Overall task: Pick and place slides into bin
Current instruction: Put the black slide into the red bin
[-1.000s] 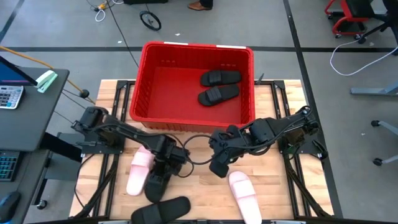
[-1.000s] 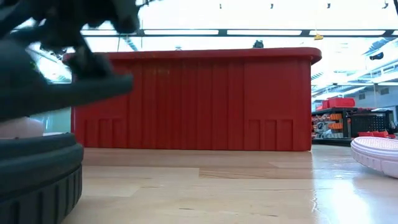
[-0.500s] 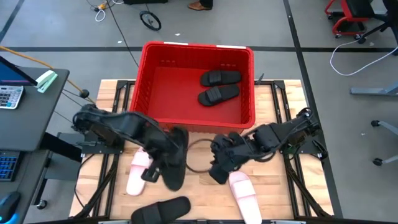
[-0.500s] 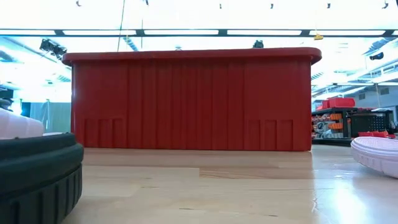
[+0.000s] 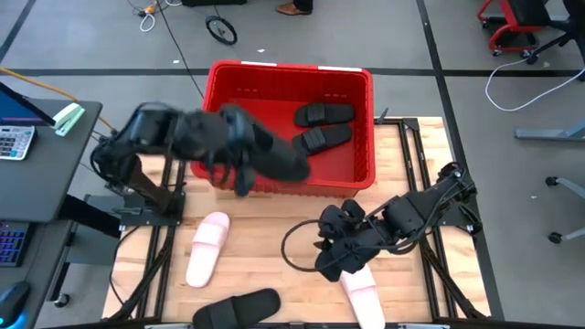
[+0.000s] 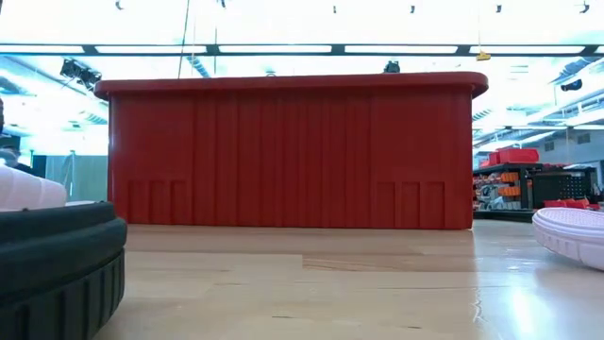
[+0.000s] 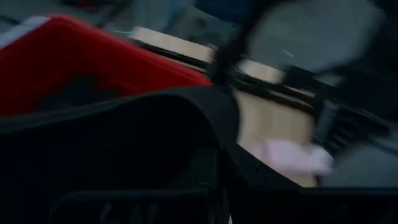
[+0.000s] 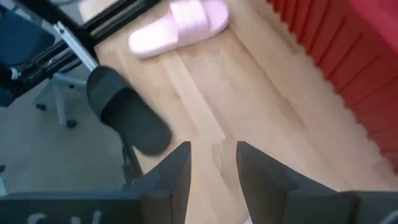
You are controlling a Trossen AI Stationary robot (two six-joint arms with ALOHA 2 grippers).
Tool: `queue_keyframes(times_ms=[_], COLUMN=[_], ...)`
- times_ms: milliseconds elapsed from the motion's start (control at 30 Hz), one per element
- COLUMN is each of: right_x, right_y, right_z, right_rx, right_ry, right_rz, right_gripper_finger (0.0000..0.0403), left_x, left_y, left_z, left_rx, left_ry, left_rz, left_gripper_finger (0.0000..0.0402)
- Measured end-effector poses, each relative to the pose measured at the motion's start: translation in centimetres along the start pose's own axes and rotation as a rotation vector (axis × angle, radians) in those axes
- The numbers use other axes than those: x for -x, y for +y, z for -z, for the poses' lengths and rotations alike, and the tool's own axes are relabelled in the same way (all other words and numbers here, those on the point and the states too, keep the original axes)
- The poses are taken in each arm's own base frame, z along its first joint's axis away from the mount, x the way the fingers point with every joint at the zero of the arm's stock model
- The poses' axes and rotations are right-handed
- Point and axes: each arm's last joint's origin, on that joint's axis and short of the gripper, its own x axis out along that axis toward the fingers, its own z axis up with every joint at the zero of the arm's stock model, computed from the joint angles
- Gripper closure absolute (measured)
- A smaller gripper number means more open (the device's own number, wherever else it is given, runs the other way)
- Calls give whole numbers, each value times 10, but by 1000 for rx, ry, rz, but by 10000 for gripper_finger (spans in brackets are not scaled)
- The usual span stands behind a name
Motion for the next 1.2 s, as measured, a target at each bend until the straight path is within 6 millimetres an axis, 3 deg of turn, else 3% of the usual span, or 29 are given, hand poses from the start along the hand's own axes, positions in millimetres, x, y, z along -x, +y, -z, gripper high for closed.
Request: queue_keyframes(times_ms=[133, 333, 567, 967, 1200], right_x=[16, 57, 92, 97, 93], right_y=[-10, -32, -57, -81, -88], right_z=[-10, -24, -37, -57, -65], right_rx=[-22, -67, -80, 11, 65], right_ry=[-130, -325, -475, -513, -515], right_rz=[41, 68, 107, 217, 282], right_gripper_finger=[269, 269, 269, 269, 269], left_x=[-3, -8, -33, -109, -147], left_y=[27, 70, 131, 233, 271], left_z=[-11, -24, -40, -30, -14], left_rx=[87, 155, 259, 540, 697], left_ry=[-30, -64, -82, 70, 148], left_rz=[-56, -177, -199, -361, -423], left_gripper_finger=[389, 389, 389, 389, 389])
